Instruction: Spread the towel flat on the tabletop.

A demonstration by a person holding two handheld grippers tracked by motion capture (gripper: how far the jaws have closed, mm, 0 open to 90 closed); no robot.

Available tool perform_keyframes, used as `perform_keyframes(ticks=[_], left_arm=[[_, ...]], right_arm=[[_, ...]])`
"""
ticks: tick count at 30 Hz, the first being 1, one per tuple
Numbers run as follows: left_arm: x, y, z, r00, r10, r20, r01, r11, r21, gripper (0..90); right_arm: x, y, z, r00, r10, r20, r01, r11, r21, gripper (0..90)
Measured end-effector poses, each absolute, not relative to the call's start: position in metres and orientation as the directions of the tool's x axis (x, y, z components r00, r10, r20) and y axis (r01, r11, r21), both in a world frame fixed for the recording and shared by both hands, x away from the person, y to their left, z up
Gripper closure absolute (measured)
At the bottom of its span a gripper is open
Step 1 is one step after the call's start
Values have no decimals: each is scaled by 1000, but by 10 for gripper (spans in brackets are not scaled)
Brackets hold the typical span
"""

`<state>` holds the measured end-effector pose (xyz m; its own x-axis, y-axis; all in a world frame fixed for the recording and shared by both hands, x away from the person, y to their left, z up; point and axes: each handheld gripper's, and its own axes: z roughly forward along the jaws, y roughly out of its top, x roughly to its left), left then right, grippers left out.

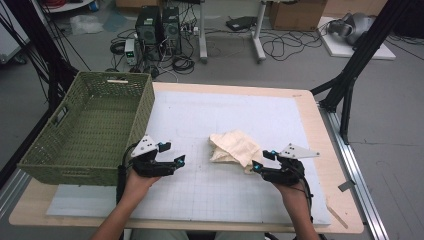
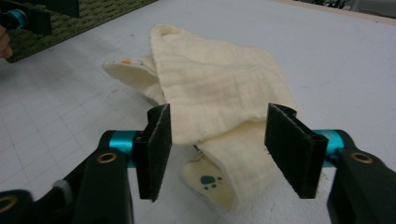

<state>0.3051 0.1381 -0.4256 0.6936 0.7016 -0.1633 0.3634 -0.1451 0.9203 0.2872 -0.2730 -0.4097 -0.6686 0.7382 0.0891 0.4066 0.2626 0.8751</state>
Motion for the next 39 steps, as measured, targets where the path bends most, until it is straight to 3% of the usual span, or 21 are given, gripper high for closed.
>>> perform_keyframes(ticks=[14,17,18,20,25,34,39], left_arm=[[302,131,-438,722,664,-193,390,-161,907,268],[302,132,-437,723,663,-193,389,-160,907,268],[302,131,-438,723,663,-195,392,-160,906,268],[301,131,-439,722,663,-197,395,-162,904,268],[303,133,-440,716,668,-204,403,-157,902,268],[305,136,-440,708,673,-213,407,-142,903,273],[304,137,-440,708,673,-215,407,-140,903,273]], right_arm=[[296,-227,-411,-713,700,-41,391,445,806,559],[301,-216,-414,-713,697,-74,394,486,780,624],[305,-212,-415,-713,696,-83,399,501,768,682],[307,-211,-415,-713,697,-80,403,501,766,697],[312,-209,-412,-719,691,-68,416,508,754,830],[315,-215,-384,-739,674,22,405,418,813,867],[326,-219,-375,-715,699,-10,401,421,813,867]])
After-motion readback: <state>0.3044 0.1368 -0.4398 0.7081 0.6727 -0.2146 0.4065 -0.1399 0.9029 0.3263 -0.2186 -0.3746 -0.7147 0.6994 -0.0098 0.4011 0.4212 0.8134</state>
